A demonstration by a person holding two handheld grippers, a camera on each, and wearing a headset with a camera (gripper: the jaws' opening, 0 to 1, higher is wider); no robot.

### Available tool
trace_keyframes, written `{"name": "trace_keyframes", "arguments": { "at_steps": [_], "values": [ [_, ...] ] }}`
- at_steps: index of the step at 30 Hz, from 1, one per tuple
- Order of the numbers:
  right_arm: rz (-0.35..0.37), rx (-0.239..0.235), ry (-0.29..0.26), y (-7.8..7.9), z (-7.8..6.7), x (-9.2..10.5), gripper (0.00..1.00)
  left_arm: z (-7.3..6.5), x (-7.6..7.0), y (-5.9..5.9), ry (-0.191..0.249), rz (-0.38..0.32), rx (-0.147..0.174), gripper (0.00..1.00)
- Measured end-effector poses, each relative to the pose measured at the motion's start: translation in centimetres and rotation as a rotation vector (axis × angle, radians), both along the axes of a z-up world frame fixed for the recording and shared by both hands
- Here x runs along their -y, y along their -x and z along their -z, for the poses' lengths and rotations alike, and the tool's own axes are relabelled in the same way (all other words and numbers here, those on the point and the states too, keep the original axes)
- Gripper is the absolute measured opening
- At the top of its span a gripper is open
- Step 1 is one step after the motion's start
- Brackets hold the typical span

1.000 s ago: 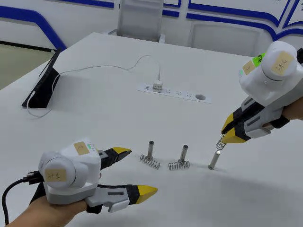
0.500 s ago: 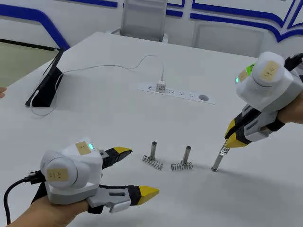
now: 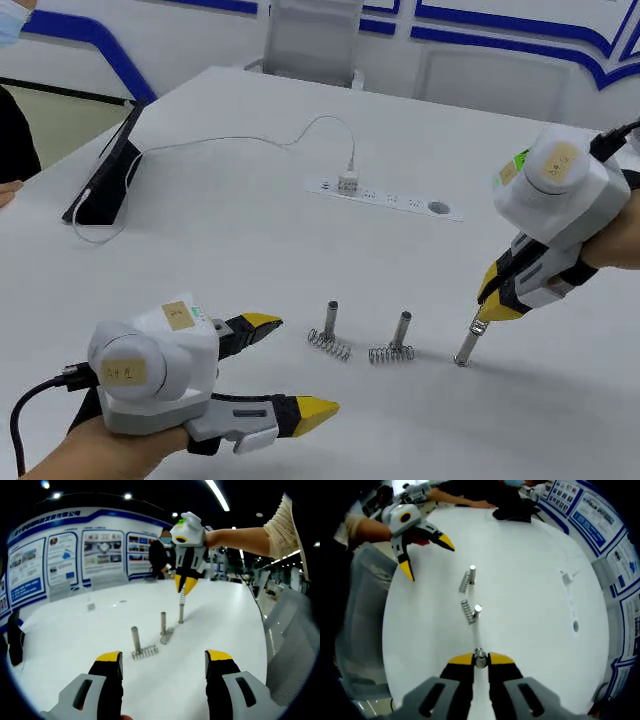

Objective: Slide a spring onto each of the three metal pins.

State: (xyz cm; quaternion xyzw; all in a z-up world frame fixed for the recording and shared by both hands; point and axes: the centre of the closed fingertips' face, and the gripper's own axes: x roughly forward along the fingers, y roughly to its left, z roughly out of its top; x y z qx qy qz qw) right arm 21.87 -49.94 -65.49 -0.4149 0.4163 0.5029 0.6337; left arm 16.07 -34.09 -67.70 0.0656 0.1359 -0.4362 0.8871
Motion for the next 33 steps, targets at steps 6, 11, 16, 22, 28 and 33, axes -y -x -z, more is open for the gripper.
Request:
{"name": "trace_keyframes", "arguments": {
  "at_steps": [6,11,16,22,28,33],
  "values": [
    [-0.001,-0.018,0.018,-0.1,1.0,0.1,0.11,0.1,0.2,0.0,-0.001,0.003,-0.002,0.67],
    [0.001,-0.031,0.026,-0.1,1.8,0.0,0.11,0.0,0.2,0.0,-0.002,0.003,-0.001,0.67],
    [0.007,-0.047,0.036,0.1,2.8,0.2,0.11,0.0,0.2,0.1,-0.003,0.002,-0.002,0.67],
    [0.015,-0.061,0.042,0.1,3.6,0.4,0.11,0.1,0.3,0.2,-0.006,0.004,-0.004,0.67],
    [0.026,-0.069,0.046,0.1,4.2,0.6,0.12,-0.1,0.2,0.0,-0.006,0.001,-0.002,0.67],
    [0.027,-0.072,0.057,0.2,4.7,0.7,0.12,0.0,0.2,0.0,-0.006,-0.001,-0.002,0.67]
  ]
}}
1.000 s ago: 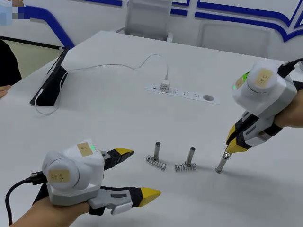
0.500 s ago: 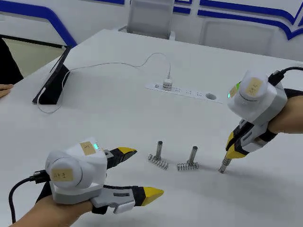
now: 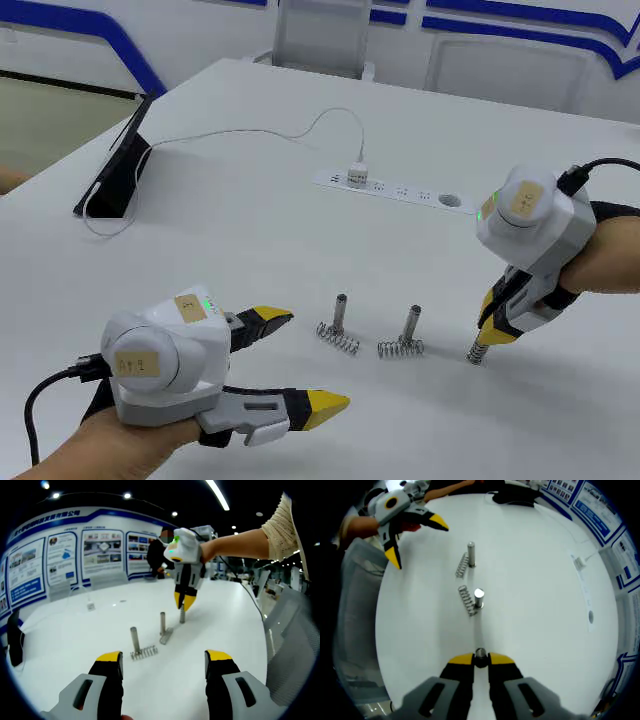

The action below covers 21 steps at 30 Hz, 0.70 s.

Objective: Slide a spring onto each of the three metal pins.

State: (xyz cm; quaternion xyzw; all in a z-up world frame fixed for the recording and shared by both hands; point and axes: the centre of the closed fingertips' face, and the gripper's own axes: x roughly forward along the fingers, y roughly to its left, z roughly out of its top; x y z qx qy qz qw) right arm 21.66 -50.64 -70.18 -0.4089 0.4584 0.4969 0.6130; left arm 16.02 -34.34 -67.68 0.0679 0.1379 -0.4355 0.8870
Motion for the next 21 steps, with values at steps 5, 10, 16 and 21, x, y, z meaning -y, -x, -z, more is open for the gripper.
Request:
{"name": "trace_keyframes", "arguments": {
  "at_steps": [5,10,16,21],
  "values": [
    [0.008,0.003,-0.001,-0.1,0.1,0.1,0.12,0.0,0.0,0.0,0.000,-0.001,0.000,0.67],
    [0.017,-0.002,-0.009,0.0,0.1,0.1,0.12,-0.1,0.0,0.0,0.000,-0.003,0.000,0.67],
    [0.025,-0.001,-0.023,0.3,0.1,0.1,0.18,-0.1,0.0,0.0,-0.002,-0.001,0.003,0.67],
    [0.012,0.038,-0.041,0.4,-0.9,-0.3,0.21,-0.1,0.0,0.0,-0.004,0.001,0.003,0.67]
  ]
}}
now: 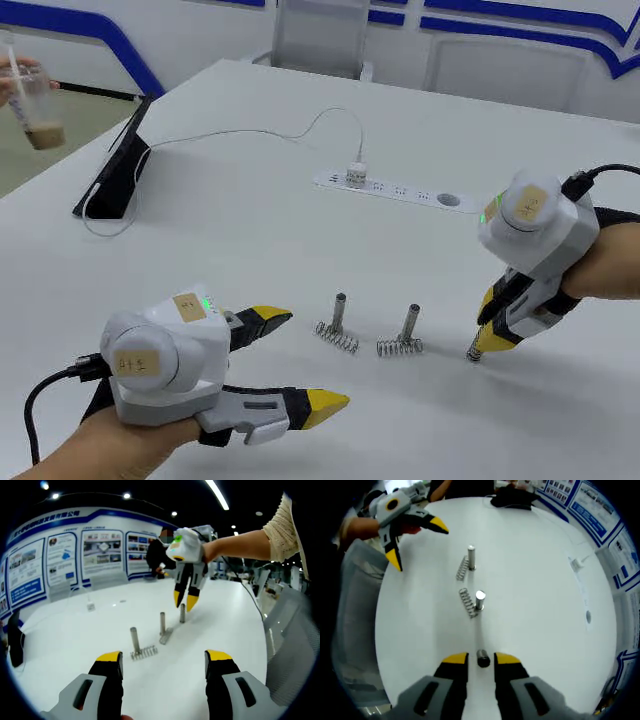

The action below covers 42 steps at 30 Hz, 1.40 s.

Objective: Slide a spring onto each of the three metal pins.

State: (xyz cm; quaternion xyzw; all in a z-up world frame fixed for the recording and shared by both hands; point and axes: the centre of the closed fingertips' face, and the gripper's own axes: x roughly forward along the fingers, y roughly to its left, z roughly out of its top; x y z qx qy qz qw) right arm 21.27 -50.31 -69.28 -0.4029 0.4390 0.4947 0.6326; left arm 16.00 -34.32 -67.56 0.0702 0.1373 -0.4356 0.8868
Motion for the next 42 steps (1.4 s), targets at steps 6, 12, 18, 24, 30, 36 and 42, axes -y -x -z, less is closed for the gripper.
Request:
{"name": "trace_keyframes", "arguments": {
  "at_steps": [6,12,18,24,30,36,42],
  "values": [
    [-0.027,0.025,-0.037,0.1,-0.7,-1.5,0.21,-0.1,0.0,0.0,0.000,0.000,0.003,0.67],
    [-0.041,0.017,-0.087,0.4,0.2,-3.5,0.21,-0.2,-0.1,0.1,-0.003,0.002,0.005,0.67],
    [-0.031,0.008,-0.131,-0.2,1.6,-4.7,0.20,-0.2,-0.2,0.0,-0.004,-0.003,0.004,0.66],
    [-0.020,0.004,-0.150,-0.7,2.8,-5.3,0.19,-0.2,-0.1,0.0,-0.005,-0.001,0.002,0.66],
    [-0.010,-0.009,-0.163,-0.8,3.6,-6.1,0.18,-0.3,-0.3,0.1,-0.005,-0.002,0.000,0.66],
    [-0.012,-0.027,-0.157,-0.4,4.4,-6.4,0.16,-0.3,-0.6,0.0,-0.005,-0.005,-0.001,0.65],
    [-0.019,-0.060,-0.145,0.9,4.8,-6.2,0.14,-0.2,-0.6,0.0,-0.004,-0.005,-0.001,0.65]
  ]
}}
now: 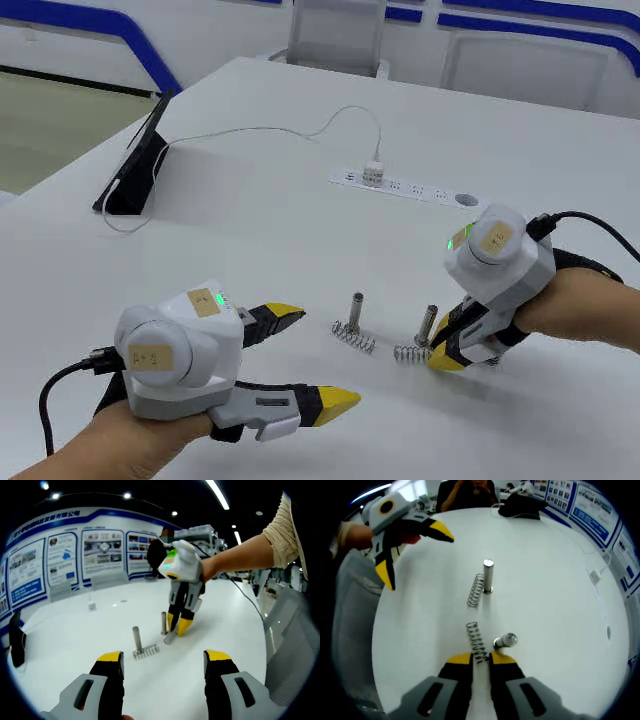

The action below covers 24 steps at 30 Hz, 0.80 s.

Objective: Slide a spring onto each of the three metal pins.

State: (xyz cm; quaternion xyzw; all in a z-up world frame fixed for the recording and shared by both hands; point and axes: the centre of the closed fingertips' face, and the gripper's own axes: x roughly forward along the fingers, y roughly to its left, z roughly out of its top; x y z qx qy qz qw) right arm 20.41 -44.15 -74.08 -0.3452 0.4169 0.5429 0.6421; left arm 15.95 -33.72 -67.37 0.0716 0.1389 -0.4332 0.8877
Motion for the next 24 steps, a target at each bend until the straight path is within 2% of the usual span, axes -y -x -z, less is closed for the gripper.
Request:
{"name": "trace_keyframes", "arguments": {
  "at_steps": [2,6,14,24],
  "values": [
    [-0.013,0.011,0.001,0.2,0.0,-0.1,0.14,0.0,0.0,0.0,0.000,0.001,-0.001,0.65],
    [-0.013,-0.005,0.006,0.4,0.0,0.0,0.13,0.0,0.2,0.1,0.000,0.004,0.000,0.65],
    [-0.041,0.005,0.023,0.9,-0.1,-0.2,0.12,0.2,0.5,0.5,-0.009,0.015,-0.002,0.65],
    [-0.105,0.030,0.040,2.6,-2.2,0.0,0.11,0.1,1.8,0.9,-0.017,0.053,0.003,0.63]
  ]
}}
